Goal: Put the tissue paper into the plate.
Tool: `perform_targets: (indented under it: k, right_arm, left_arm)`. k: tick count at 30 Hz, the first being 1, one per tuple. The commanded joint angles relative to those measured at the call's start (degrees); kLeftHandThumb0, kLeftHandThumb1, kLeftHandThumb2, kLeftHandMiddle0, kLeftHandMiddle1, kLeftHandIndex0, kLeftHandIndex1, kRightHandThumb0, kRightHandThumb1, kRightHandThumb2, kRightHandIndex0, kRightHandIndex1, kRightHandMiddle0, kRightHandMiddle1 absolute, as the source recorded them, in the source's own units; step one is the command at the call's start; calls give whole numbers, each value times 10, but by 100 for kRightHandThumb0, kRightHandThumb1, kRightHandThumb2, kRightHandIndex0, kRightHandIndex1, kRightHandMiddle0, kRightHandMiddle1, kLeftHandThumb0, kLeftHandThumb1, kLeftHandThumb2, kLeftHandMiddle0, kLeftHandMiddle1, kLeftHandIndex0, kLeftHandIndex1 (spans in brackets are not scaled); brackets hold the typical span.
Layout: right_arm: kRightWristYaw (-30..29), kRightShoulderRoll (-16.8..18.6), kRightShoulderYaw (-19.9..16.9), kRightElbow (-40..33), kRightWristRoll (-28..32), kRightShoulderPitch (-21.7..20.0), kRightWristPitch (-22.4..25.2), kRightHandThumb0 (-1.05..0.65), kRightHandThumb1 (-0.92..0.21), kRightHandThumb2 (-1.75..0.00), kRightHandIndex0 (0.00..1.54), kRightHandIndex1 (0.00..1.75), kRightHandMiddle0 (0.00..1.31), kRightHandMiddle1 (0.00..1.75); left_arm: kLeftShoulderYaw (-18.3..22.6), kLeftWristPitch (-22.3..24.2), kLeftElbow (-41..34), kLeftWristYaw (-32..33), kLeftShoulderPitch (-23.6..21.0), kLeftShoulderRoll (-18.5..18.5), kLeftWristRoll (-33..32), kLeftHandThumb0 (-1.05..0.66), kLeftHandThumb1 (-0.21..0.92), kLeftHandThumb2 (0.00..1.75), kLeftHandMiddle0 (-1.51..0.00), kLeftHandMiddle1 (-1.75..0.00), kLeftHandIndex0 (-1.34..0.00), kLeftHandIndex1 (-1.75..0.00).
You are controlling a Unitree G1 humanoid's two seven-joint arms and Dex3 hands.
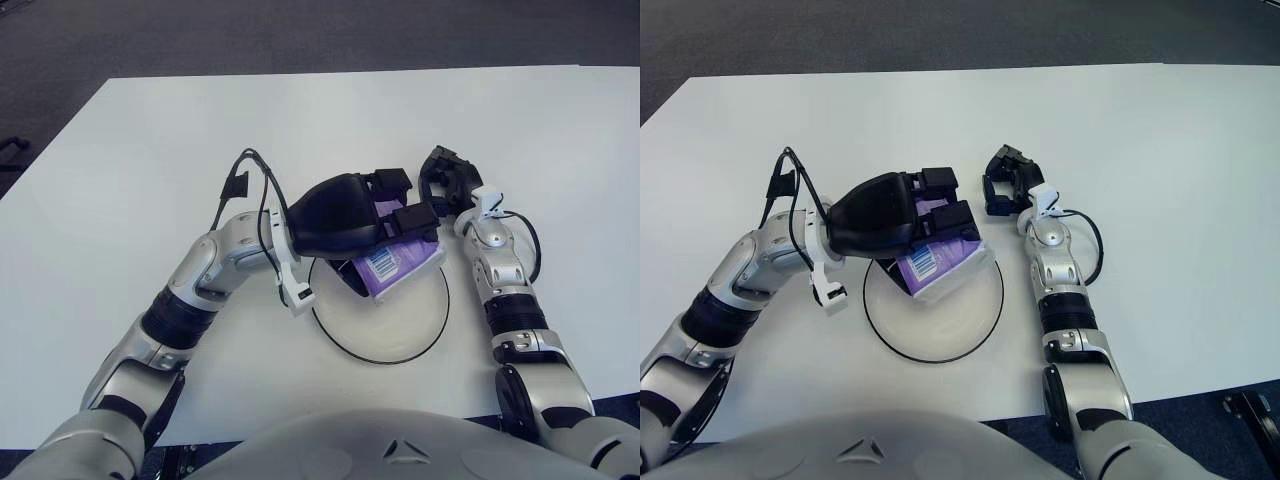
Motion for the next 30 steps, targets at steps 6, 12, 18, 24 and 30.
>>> perform_targets:
  k: [6,12,18,24,30]
  right_arm:
    - [195,-190,117,-414,-201,115,281,-62,-63,-120,58,109,29,125]
    - [32,-68,296,-191,-350,201,166,-40,-88,-58,26,85,24,159]
    - [-101,20,19,-80,-162,35,220,-36,-92,-53,13,116,19,173]
    - [-88,26,-45,-14,-102,-78,363,-66,-92,-88,2,61,3,89]
    - [-139,80,-22,2,-98,-100,363,-76,-92,-97,3,34,0,58]
  left_arm:
    - [-8,-72,63,38,-27,-13,-19,-103,92,106,-9,-86,0,-93]
    - [-24,-105,102,18,-51,-8,-56,-105,92,111,-1,-64,0,-70]
    - [-34,-108,114,-8,-55,-6,-109,-105,92,109,0,-44,0,-53]
    - [-51,-66,96,-68,-51,11,-182,-105,92,106,0,-29,0,-43]
    - [-57,-33,78,-114,-49,24,-240,-105,92,105,0,-7,0,-30]
